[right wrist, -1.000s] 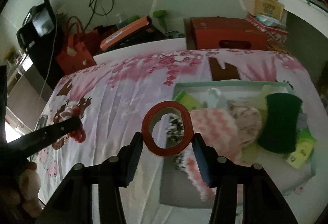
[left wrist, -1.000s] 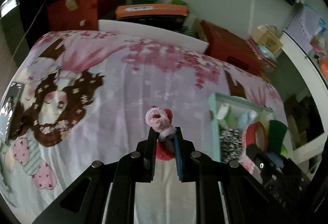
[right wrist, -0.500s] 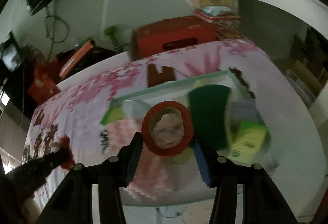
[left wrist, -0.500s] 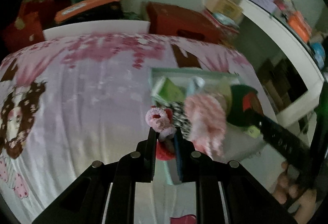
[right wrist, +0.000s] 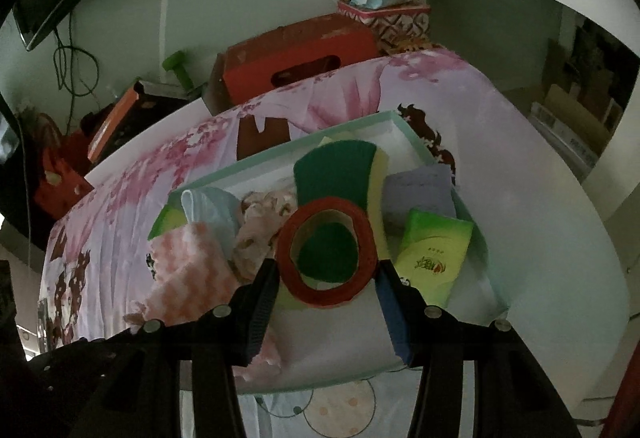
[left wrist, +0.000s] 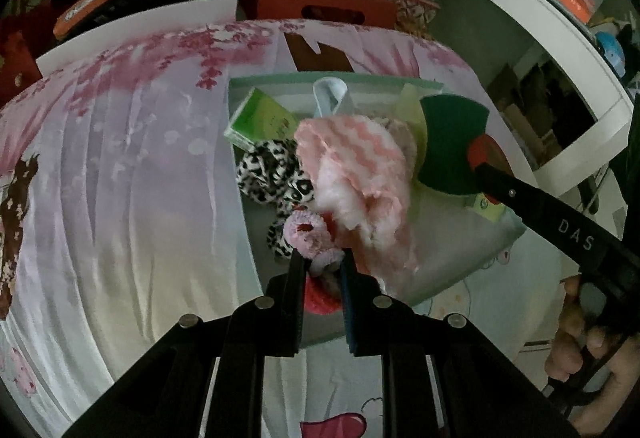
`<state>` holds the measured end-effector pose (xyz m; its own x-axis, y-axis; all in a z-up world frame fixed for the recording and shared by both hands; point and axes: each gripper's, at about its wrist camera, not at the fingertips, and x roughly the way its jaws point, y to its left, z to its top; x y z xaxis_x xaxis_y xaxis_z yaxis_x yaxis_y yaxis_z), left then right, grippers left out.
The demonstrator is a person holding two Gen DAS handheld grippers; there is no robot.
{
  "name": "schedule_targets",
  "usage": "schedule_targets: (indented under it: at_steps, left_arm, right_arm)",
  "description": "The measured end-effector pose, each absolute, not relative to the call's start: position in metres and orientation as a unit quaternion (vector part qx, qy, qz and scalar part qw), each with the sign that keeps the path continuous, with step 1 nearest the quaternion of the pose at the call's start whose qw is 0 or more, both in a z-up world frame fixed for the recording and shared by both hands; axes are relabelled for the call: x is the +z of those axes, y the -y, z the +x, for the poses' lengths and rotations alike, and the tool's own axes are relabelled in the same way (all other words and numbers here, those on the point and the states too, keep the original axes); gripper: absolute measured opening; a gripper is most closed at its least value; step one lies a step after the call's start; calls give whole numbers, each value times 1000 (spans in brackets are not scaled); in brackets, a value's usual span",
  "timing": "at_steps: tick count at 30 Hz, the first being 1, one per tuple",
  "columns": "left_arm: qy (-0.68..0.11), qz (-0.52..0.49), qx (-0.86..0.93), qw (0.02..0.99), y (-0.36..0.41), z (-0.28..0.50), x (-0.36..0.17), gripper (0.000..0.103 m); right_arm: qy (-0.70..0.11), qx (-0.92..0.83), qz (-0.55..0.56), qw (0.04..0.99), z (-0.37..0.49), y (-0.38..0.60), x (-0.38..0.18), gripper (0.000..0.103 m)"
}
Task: Organize soft objects
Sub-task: 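Carry the red bow with the left gripper while the right gripper carries the tape roll to the tray, then open the left gripper over the tray while the right gripper releases the tape roll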
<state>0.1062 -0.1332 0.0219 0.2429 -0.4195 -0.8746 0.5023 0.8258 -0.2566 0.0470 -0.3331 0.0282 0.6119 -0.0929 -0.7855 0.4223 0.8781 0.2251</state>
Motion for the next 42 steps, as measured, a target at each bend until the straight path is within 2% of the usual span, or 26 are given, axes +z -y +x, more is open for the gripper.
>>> schedule_targets:
  at_steps: [15,16,18,19,20,28,32,36,42]
  left_arm:
    - [-558,47,-283,779,137,107,13,18]
    - [-559,47,-282,778,136,107,13,21]
    - [-560,47,-282,777,135,108,13,35]
    - [-561,47,-279,778,134,109,13,48]
    - [-560,48,-277,779,134,109,14,53]
    - [-554,41,-274,785,126,111,23,56]
    - [-545,38,-266,795,118,114,29,69]
    - [-537,30,-256,803,108,118,35,70]
    - [-535,15,-224,814,94,128,33,83]
  right_arm:
    - [-451,-126,171,867,56,319,15,53]
    - [-452,-125,171,866,56,318,15,53]
    - [-455,-125,170,865,57,317,14,53]
    - [-457,-125,169,864,58,317,13,54]
    - [-460,-126,167,863,59,317,12,54]
    - [-464,-130,167,860,59,317,13,55]
    - [-462,-131,168,861,58,318,15,62]
    - [-461,-131,168,861,57,318,16,68]
    - [-461,-131,169,861,58,318,15,76]
